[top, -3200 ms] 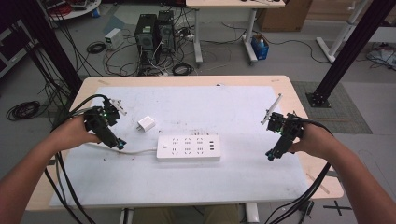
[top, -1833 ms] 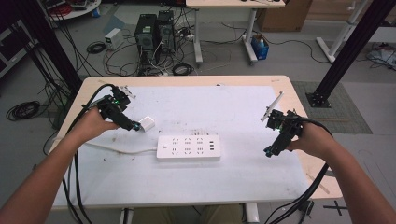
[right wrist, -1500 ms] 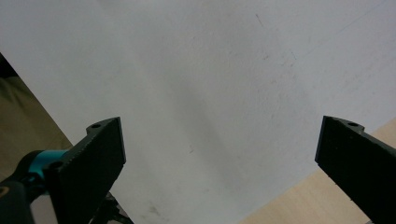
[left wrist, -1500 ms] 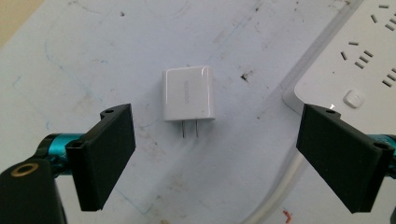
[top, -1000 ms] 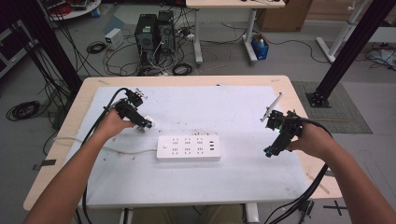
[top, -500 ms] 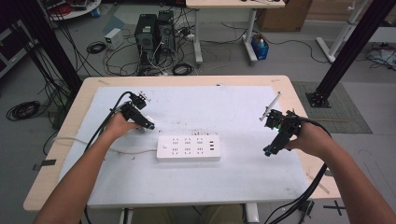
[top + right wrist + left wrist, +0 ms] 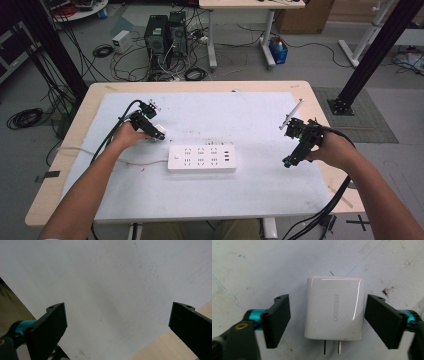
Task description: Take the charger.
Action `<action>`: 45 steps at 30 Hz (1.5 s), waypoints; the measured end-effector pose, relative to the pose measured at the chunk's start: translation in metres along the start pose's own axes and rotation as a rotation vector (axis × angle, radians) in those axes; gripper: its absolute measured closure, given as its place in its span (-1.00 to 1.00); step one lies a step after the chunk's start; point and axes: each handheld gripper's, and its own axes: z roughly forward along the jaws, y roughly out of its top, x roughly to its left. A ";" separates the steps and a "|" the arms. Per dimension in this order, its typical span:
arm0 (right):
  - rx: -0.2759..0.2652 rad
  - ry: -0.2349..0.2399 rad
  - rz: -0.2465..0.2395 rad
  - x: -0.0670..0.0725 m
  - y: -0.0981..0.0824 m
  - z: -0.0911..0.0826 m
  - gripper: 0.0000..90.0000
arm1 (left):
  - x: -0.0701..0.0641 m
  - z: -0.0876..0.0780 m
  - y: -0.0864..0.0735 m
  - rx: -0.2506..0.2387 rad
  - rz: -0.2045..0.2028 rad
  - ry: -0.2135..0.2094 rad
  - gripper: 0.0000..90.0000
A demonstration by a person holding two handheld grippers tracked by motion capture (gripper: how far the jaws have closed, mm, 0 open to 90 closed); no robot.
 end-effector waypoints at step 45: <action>-0.041 -0.014 0.048 -0.002 -0.007 0.004 -0.98 | -0.016 -0.057 -0.016 -0.134 0.095 0.015 -0.05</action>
